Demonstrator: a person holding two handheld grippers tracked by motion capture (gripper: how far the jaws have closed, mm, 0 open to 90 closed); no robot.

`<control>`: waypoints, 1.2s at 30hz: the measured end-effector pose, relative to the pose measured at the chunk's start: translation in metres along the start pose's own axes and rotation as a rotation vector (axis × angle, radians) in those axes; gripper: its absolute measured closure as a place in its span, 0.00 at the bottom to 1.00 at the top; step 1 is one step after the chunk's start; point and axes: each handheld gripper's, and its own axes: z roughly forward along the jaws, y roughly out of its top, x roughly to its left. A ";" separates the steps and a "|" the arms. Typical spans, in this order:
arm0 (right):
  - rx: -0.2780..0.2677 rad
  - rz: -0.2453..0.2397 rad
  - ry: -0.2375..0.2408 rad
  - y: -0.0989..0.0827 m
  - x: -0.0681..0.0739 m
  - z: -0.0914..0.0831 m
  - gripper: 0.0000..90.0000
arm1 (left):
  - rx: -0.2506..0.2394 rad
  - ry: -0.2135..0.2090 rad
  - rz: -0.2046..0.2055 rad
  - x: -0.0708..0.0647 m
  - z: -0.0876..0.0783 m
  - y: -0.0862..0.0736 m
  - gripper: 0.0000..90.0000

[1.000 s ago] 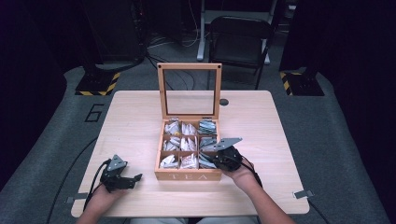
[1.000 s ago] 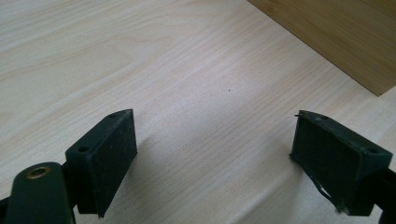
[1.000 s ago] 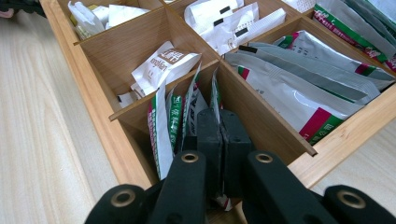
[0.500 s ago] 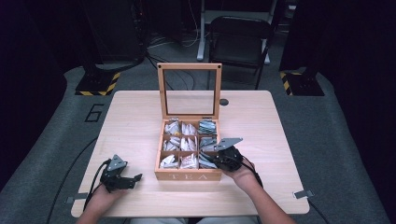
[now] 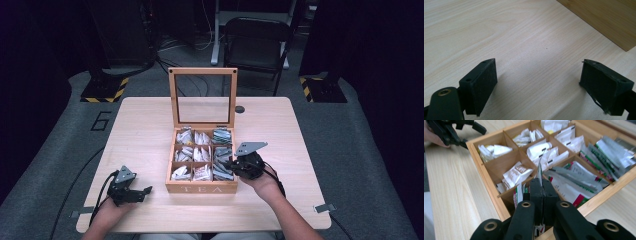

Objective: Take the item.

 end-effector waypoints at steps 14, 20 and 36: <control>-0.062 -0.011 -0.015 0.015 0.003 -0.021 0.99 | 0.000 0.000 0.001 0.000 0.000 0.000 0.15; -0.068 -0.014 -0.019 0.017 0.003 -0.024 0.99 | -0.001 -0.001 -0.001 0.000 0.000 0.000 0.15; -0.077 -0.024 -0.016 0.023 0.005 -0.027 0.99 | 0.000 0.000 0.000 0.000 0.000 0.000 0.15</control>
